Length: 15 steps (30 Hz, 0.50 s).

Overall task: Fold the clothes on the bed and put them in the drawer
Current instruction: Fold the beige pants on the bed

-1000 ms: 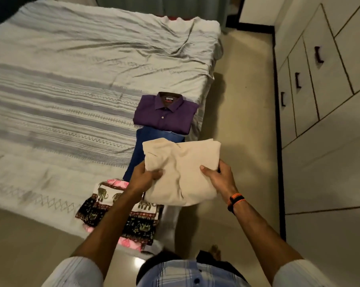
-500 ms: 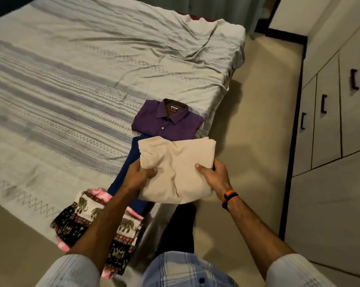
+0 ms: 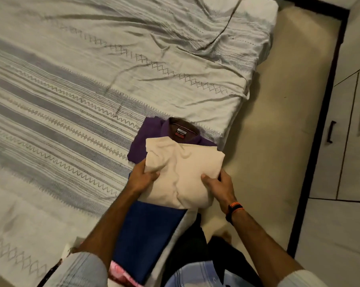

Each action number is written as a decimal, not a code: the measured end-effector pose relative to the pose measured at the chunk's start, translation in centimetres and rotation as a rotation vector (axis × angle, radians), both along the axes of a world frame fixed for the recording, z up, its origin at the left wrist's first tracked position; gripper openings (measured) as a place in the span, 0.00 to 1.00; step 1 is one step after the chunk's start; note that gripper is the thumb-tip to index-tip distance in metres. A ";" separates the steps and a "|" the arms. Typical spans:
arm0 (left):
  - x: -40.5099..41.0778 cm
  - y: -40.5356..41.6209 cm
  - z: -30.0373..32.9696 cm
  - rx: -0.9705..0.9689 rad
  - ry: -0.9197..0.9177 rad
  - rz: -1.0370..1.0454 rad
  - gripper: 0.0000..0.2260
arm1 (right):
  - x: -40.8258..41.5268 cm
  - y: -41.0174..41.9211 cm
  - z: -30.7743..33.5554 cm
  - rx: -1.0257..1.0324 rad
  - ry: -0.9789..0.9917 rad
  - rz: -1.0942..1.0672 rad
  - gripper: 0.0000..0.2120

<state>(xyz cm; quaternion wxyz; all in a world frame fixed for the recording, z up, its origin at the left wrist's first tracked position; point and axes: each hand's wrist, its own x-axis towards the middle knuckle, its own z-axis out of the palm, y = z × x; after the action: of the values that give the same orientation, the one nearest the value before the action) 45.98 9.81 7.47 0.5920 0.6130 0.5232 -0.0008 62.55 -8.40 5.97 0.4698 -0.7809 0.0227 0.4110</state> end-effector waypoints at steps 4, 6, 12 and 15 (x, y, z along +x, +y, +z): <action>2.7 4.9 -1.7 0.040 0.045 -0.084 0.25 | 1.8 3.8 -2.4 0.028 0.083 -0.085 0.18; 4.1 7.2 -2.6 0.045 0.055 -0.115 0.26 | 2.5 5.6 -3.8 0.014 0.101 -0.106 0.18; 7.1 12.7 -6.0 0.033 0.099 -0.142 0.19 | 4.0 9.0 -7.3 0.002 0.202 -0.179 0.21; 7.2 14.7 -8.4 0.022 0.180 -0.169 0.25 | 4.2 9.6 -9.4 -0.072 0.244 -0.137 0.24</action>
<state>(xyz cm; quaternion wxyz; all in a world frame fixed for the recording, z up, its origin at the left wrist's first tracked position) 53.15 24.52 -0.89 0.5336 0.6591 0.5205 -0.0999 66.72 1.23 -3.44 0.4622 -0.7380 0.1475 0.4690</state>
